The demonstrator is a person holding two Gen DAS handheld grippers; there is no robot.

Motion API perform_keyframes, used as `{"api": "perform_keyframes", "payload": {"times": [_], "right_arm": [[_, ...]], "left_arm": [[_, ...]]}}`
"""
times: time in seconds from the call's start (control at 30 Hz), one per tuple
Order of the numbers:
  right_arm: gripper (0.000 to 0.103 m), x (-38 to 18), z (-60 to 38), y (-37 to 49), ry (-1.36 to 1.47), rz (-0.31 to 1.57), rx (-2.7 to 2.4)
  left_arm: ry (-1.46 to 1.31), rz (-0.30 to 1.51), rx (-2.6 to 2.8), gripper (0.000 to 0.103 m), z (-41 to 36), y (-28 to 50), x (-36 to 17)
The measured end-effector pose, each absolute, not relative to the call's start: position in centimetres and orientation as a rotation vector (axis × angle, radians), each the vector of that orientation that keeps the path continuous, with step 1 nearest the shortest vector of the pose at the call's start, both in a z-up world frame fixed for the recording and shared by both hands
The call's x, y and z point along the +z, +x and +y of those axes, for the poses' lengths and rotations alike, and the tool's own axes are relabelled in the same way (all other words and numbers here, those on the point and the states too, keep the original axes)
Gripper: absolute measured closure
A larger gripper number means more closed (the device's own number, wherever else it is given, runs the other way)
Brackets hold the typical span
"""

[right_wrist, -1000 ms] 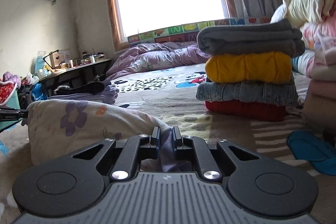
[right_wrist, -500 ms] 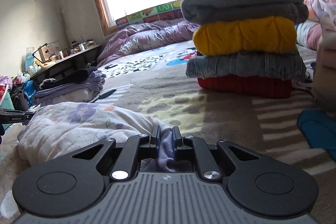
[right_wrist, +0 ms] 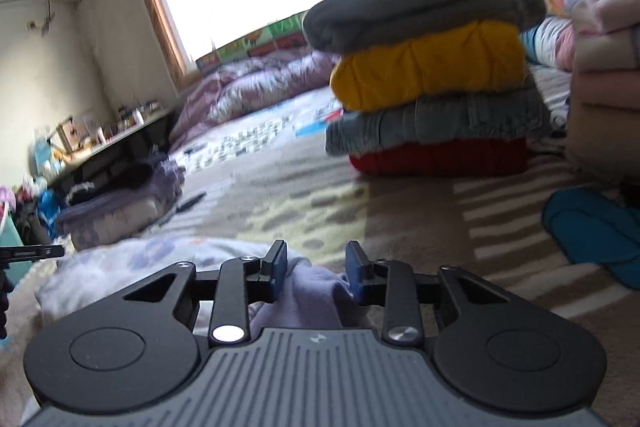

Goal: Fold clothes

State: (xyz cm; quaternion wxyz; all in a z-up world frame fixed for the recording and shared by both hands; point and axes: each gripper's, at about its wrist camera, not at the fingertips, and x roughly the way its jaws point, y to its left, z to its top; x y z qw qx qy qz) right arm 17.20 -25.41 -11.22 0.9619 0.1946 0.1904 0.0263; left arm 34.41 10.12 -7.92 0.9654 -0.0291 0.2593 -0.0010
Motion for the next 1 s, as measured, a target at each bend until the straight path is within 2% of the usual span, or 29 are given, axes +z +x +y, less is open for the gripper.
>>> {"api": "perform_keyframes", "payload": {"times": [0.1, 0.27, 0.4, 0.47, 0.5, 0.53, 0.57, 0.63, 0.9, 1.0], "right_arm": [[0.068, -10.9, -25.8, 16.5, 0.422, 0.371, 0.054], [0.060, -10.2, -25.2, 15.6, 0.412, 0.380, 0.093], [0.060, -9.6, -23.2, 15.4, 0.309, 0.382, 0.114], [0.061, -9.7, -22.3, 15.5, 0.281, 0.391, 0.123], [0.060, -9.8, -22.0, 15.7, 0.264, 0.399, 0.119], [0.060, -10.0, -21.6, 15.8, 0.247, 0.408, 0.116], [0.060, -10.1, -21.4, 15.9, 0.231, 0.414, 0.111], [0.060, -10.3, -21.2, 16.0, 0.213, 0.420, 0.108], [0.060, -11.3, -20.5, 16.0, 0.143, 0.482, 0.074], [0.058, -11.4, -20.7, 15.8, 0.146, 0.485, 0.073]], "left_arm": [[-0.215, 0.555, -0.004, 0.047, 12.6, 33.1, -7.9], [-0.445, 0.641, -0.020, 0.047, 15.4, 31.3, -10.1], [-0.630, 0.666, -0.070, 0.047, 16.4, 30.9, -11.7], [-0.635, 0.662, -0.068, 0.048, 16.0, 31.0, -11.8], [-0.632, 0.659, -0.065, 0.053, 15.7, 31.1, -11.8], [-0.623, 0.657, -0.060, 0.072, 15.5, 31.2, -11.8], [-0.609, 0.653, -0.048, 0.081, 15.3, 31.4, -11.7], [-0.563, 0.631, -0.037, 0.091, 14.8, 31.5, -11.1], [-0.473, 0.396, -0.143, 0.094, 13.4, 31.5, -7.6], [-0.463, 0.415, -0.118, 0.094, 13.4, 32.2, -8.0]]}}
